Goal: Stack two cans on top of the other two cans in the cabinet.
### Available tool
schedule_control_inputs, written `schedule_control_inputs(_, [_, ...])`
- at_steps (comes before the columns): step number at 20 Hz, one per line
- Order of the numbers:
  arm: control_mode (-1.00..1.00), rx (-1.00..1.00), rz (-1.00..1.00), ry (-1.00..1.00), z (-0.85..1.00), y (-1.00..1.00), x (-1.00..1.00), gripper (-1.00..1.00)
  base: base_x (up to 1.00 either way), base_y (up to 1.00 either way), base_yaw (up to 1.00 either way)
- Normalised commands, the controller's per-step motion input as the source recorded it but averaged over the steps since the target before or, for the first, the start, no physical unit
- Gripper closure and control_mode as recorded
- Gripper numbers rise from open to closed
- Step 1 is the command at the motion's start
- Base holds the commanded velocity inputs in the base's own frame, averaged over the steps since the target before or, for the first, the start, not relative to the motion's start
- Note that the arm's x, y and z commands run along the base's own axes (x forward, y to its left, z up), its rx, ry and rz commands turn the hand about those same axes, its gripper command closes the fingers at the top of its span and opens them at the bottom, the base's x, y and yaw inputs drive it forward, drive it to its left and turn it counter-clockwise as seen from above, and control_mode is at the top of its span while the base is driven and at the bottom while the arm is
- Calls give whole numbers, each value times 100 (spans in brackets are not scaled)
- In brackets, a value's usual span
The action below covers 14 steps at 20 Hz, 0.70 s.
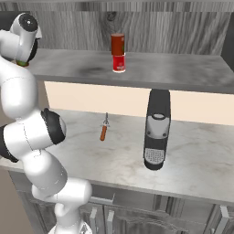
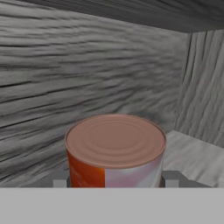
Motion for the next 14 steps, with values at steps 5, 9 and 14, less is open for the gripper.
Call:
schedule_control_inputs(5, [-100, 0, 0, 0, 0, 0, 0, 100, 0, 0, 0])
schedule_control_inputs(9, [-100, 0, 0, 0, 0, 0, 0, 100, 0, 0, 0])
schedule_control_inputs(14, [-100, 0, 0, 0, 0, 0, 0, 100, 0, 0, 0])
